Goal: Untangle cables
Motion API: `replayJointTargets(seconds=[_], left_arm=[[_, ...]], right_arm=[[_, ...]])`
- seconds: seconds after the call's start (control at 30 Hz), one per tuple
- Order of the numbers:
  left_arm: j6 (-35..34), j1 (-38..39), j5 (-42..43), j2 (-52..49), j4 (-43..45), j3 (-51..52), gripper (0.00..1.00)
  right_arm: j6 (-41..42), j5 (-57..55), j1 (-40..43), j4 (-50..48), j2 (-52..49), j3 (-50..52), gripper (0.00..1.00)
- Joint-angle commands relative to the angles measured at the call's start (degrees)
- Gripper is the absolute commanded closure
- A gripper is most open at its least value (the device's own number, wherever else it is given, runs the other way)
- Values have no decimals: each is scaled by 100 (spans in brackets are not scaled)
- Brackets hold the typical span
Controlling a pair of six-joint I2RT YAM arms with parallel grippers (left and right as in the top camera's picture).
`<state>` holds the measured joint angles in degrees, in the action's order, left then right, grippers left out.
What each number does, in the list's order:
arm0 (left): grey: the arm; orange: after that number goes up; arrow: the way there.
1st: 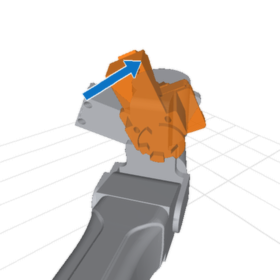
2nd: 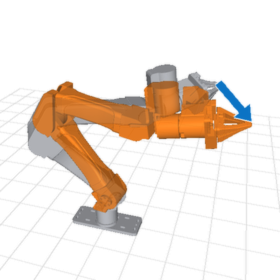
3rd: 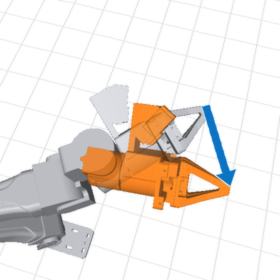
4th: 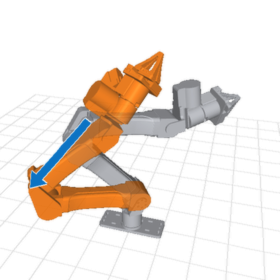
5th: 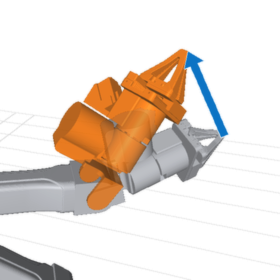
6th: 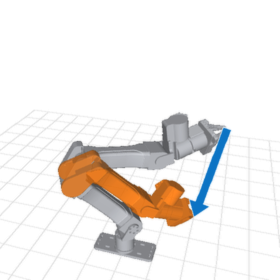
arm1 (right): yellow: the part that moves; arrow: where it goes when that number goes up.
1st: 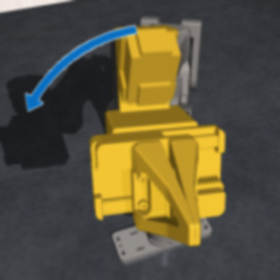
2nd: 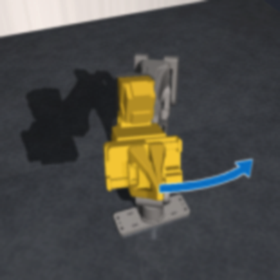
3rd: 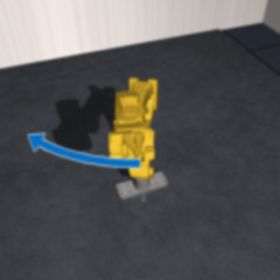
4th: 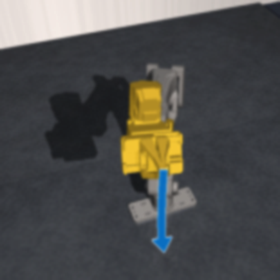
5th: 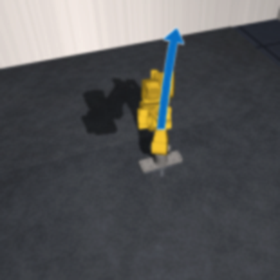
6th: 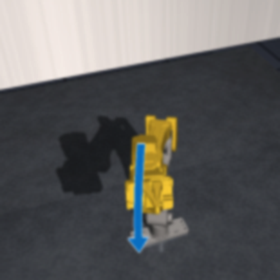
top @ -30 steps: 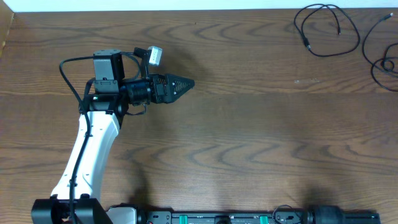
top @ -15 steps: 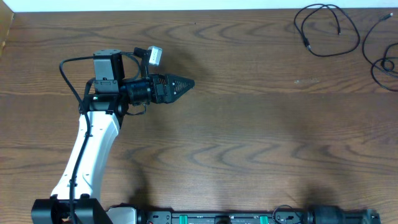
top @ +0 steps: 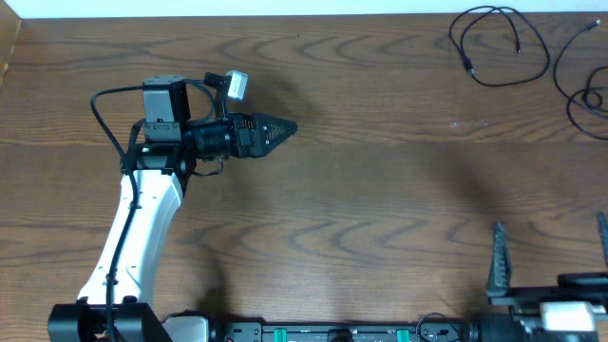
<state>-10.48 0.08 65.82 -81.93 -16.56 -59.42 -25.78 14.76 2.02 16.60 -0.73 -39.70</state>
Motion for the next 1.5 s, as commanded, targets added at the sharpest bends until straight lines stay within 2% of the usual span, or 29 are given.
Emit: replayJointTargets(seconds=[0.0,0.4,0.57,1.07,1.27,1.47], left_arm=[[39,-11,31,-11,-11,35,4],[37,-11,31,-11,-11,35,4],[39,-11,31,-11,-11,35,4],[39,-11,31,-11,-11,35,4],[39,-11,31,-11,-11,35,4],[39,-11,31,-11,-11,35,4]], right_arm=[[44,-44,-24,328,31,39,1],[46,422,-24,437,31,44,1],[44,1025,-24,155,31,44,1],[201,951,-24,-407,31,74,1],[409,933,-20,-1174,35,501,1],[1480,651,-20,-2339,37,1261,1]])
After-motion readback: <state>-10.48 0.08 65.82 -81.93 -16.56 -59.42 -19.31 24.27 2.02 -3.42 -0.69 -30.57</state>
